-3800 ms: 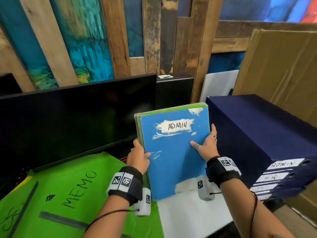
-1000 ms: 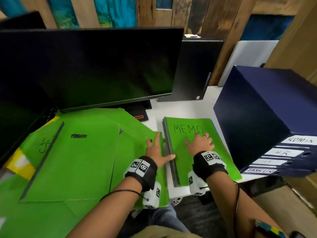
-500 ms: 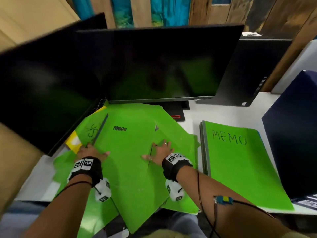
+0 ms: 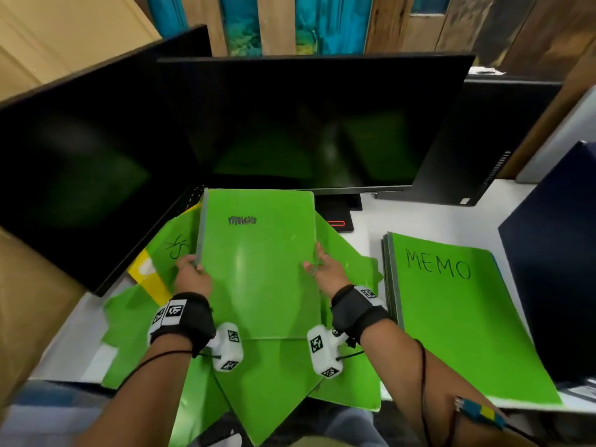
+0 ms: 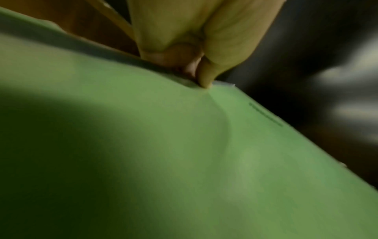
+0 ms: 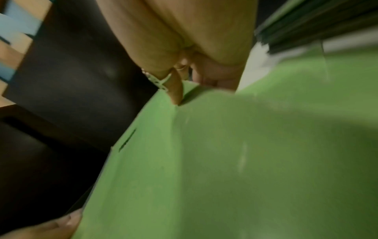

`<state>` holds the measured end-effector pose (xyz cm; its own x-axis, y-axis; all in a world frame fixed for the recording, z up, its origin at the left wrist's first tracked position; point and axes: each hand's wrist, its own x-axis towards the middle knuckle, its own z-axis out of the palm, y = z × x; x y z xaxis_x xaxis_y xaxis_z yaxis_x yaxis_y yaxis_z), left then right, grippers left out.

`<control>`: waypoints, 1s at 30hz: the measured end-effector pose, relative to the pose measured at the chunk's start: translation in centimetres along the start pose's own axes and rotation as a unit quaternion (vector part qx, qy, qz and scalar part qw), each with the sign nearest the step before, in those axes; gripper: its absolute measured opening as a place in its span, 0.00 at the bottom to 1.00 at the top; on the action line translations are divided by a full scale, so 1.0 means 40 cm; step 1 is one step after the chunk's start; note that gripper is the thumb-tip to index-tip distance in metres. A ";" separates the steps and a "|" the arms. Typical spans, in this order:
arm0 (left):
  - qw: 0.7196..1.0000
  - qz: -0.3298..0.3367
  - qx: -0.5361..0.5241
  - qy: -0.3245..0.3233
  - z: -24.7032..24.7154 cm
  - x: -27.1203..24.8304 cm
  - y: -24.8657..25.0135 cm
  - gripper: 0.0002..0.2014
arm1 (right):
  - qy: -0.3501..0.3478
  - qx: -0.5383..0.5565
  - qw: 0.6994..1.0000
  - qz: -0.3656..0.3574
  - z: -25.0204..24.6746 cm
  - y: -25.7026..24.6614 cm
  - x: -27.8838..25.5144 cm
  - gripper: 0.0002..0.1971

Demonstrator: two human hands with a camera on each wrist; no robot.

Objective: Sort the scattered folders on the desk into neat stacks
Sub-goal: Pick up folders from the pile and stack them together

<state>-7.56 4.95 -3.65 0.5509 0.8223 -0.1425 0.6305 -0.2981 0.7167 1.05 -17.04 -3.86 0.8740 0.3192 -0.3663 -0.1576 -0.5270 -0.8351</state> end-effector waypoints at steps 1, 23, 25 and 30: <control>0.999 0.009 -0.012 -0.033 0.010 -0.008 0.020 0.15 | 0.028 -0.034 0.999 -0.004 -0.028 -0.002 -0.004 0.35; 0.811 0.293 0.139 -0.487 0.415 -0.431 0.255 0.22 | 0.179 -0.389 0.850 0.308 -0.499 0.353 -0.177 0.34; 0.798 0.277 0.146 -0.515 0.396 -0.405 0.246 0.26 | 0.177 -0.451 0.834 0.266 -0.493 0.309 -0.177 0.28; 0.884 0.224 0.137 -0.386 0.275 -0.251 0.219 0.31 | 0.152 -0.410 0.899 0.015 -0.387 0.165 -0.121 0.21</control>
<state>-1.53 -11.25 -3.46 0.9215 0.0476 -0.3856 0.3051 -0.7031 0.6423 2.89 -34.24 -1.26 0.9799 0.1310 -0.1508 0.0998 -0.9750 -0.1986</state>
